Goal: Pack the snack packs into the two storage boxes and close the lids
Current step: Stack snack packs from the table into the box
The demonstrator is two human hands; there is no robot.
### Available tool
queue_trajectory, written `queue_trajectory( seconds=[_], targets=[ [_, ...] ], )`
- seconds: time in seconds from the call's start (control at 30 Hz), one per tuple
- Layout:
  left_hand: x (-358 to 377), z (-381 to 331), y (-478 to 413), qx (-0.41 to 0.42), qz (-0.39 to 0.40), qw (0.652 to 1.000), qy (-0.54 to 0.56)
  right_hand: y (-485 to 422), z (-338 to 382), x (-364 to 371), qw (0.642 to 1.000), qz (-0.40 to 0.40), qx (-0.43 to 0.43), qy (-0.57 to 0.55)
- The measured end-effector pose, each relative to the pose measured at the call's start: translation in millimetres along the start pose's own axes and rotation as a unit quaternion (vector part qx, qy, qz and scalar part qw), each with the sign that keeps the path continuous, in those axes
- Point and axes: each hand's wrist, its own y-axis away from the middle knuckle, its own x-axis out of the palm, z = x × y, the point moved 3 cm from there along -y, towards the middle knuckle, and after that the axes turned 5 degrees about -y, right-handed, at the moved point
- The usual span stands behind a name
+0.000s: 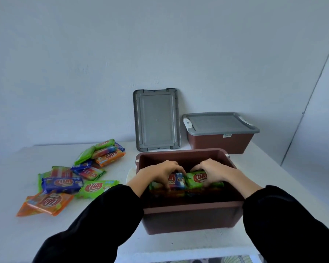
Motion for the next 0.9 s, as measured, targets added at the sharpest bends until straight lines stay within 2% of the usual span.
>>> queue_trajectory(
  seconds=[0.1,0.2,0.4,0.53,0.6,0.7,0.8,0.9],
  targets=[
    [-6,0,4,0.004,-0.015,1.000,0.020,5,4,-10,0.999,-0.027,-0.006,-0.044],
    [-28,8,19,-0.002,-0.092,0.991,0.099,5,19,-34,0.993,-0.084,-0.027,-0.077],
    [-68,56,90,-0.065,-0.275,0.946,0.157,-21,91,-75,0.973,-0.166,-0.114,-0.113],
    [-70,110,148,-0.149,-0.348,0.914,0.146,-62,150,-76,0.960,-0.182,-0.170,-0.130],
    [-64,138,176,-0.212,-0.347,0.902,0.144,-87,179,-70,0.956,-0.176,-0.189,-0.137],
    [-44,173,209,-0.289,-0.297,0.897,0.151,-122,219,-54,0.958,-0.142,-0.211,-0.131],
    [-16,200,230,-0.349,-0.240,0.891,0.163,-152,252,-26,0.962,-0.064,-0.238,-0.116],
    [10,214,241,-0.374,-0.180,0.899,0.142,-176,271,12,0.970,0.030,-0.236,-0.047]
  ],
)
